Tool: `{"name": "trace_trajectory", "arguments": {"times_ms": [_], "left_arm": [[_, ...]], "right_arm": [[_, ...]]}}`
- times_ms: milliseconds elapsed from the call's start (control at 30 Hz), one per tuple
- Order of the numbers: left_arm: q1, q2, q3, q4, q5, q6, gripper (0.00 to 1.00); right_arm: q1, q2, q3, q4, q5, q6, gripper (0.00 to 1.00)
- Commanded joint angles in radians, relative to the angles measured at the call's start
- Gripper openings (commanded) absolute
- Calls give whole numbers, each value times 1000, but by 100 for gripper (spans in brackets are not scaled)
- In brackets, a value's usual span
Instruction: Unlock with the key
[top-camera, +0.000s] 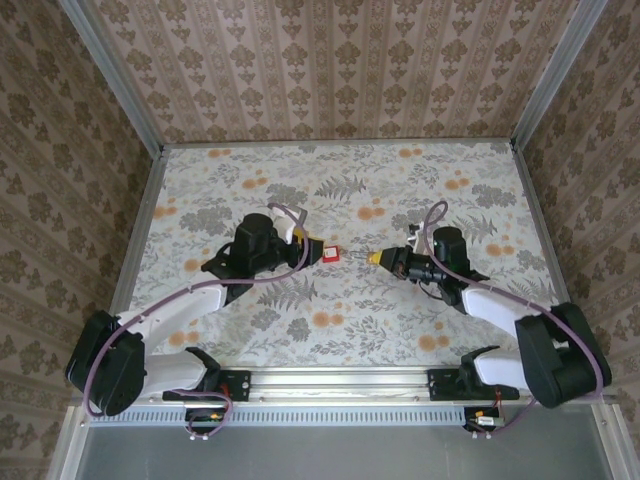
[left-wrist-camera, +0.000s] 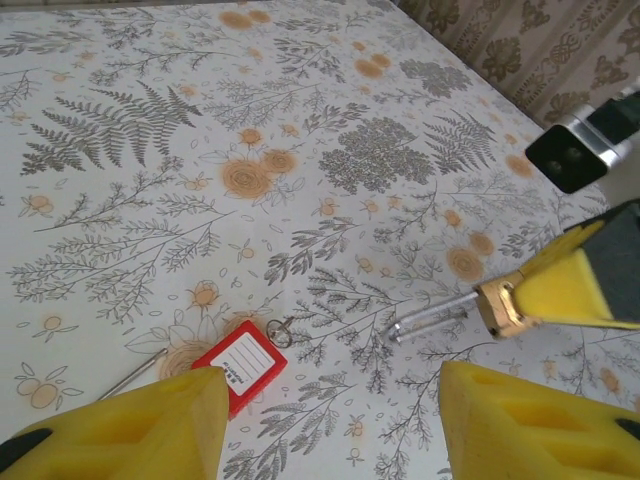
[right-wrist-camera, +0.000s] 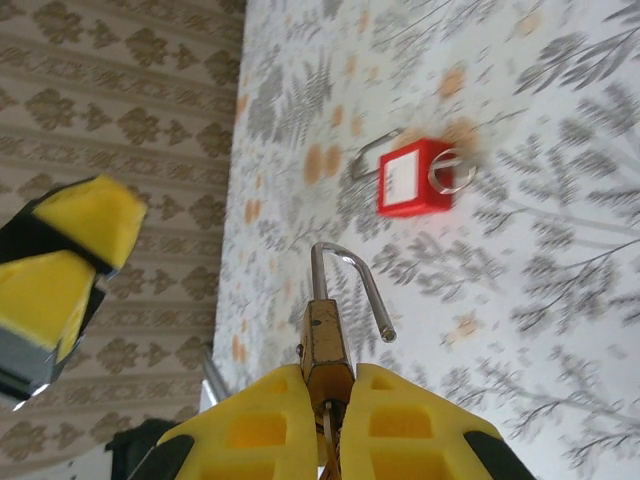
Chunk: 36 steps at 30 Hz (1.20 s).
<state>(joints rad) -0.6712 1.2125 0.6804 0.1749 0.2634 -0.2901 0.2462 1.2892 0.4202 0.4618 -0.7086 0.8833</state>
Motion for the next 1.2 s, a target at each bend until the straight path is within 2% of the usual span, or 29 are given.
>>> {"name": "trace_trajectory", "arguments": {"times_ms": [0,167,367,1167], "left_arm": [[16,-15,-10,-8,-2,26,57],[31,-1,-7,-2,10,34,58],[50,21,-4,19,36,35,57],[68,67,7,65,70,44,55]], "right_arm": [[-42,87,71,107,26,-50,0],[-77,248,159,129,45,-100,0],[-85,401,196,230,56,-61,0],[-63,426,110,232,131,-163,0]]}}
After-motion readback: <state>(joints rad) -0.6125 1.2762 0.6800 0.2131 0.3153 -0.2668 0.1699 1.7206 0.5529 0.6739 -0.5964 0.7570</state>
